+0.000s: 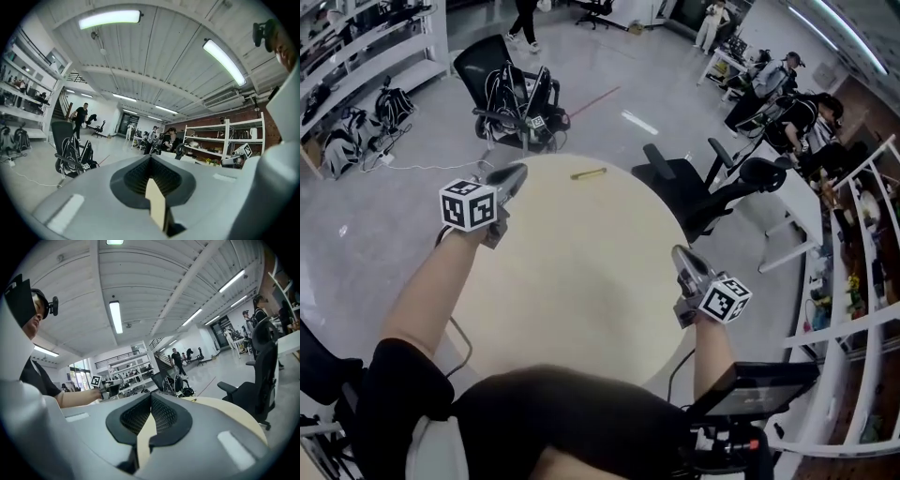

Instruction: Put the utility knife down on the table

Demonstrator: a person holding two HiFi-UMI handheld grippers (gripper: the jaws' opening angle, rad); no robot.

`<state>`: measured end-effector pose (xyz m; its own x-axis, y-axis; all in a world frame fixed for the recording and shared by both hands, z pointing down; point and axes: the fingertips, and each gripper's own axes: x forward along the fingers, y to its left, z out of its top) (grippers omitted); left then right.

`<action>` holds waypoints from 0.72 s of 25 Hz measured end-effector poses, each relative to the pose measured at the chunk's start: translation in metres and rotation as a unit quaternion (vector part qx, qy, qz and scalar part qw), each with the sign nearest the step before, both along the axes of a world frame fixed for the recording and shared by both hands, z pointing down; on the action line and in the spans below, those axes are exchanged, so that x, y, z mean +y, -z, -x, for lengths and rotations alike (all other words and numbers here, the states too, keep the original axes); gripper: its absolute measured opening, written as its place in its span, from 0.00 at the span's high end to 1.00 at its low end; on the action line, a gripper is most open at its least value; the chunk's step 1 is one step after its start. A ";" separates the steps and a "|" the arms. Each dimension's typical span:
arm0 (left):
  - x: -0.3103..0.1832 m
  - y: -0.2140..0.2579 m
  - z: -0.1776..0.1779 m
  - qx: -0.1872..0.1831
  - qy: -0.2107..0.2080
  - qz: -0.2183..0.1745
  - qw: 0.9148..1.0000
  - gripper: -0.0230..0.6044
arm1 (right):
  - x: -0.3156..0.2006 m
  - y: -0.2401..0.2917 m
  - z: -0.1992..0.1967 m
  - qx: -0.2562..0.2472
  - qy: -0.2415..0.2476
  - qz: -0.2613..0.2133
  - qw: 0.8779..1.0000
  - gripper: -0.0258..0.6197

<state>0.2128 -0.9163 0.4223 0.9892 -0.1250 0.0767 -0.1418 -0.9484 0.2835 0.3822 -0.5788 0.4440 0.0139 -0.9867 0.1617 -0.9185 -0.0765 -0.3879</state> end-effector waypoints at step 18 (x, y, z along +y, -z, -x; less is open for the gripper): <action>0.319 0.059 0.220 0.044 0.261 -0.016 0.964 0.96 | 0.110 0.033 0.060 -0.008 0.248 -0.035 0.968 0.94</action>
